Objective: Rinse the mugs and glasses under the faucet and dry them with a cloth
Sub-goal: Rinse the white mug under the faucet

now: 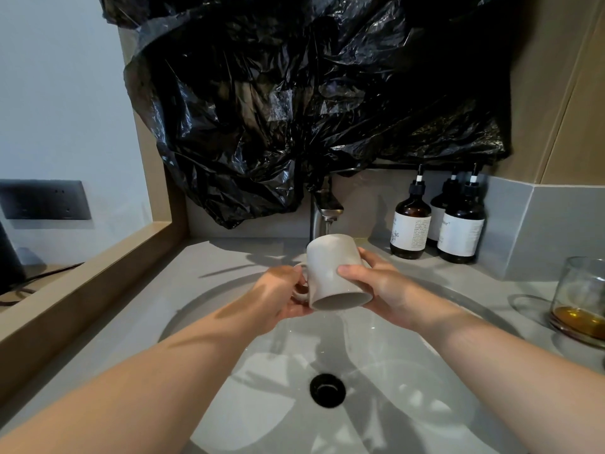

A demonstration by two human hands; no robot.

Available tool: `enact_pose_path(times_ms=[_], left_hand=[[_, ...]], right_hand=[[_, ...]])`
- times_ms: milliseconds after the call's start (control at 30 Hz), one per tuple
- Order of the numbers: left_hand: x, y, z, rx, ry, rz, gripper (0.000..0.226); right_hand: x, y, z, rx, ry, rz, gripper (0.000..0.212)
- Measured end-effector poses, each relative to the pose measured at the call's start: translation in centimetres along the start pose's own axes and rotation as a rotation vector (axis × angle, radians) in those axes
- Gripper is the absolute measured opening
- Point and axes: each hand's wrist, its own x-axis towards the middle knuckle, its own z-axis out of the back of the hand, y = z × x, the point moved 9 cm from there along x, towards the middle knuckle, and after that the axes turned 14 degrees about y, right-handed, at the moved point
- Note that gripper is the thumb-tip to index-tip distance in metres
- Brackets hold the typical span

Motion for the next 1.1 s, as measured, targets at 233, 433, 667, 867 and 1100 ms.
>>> enact_pose_path(times_ms=[233, 433, 667, 867, 1100], left_hand=[[-0.5, -0.2, -0.4, 0.142, -0.058, -0.074, 0.019], [-0.4, -1.5, -0.1, 0.416, -0.088, -0.176, 0.019], [0.4, -0.6, 0.1, 0.275, -0.025, -0.106, 0.018], [0.9, -0.9, 1.1, 0.438, -0.120, -0.095, 0.016], [0.4, -1.7, 1.3, 0.414, -0.167, -0.141, 0.015]], right_hand=[[-0.6, -0.8, -0.4, -0.210, -0.010, -0.132, 0.043], [-0.7, -0.8, -0.4, -0.239, -0.020, -0.095, 0.041], [-0.8, 0.9, -0.4, -0.500, -0.211, 0.051, 0.076], [-1.0, 2.7, -1.8, -0.633, -0.263, 0.186, 0.071], [-0.2, 2.2, -1.3, -0.548, -0.359, 0.148, 0.074]])
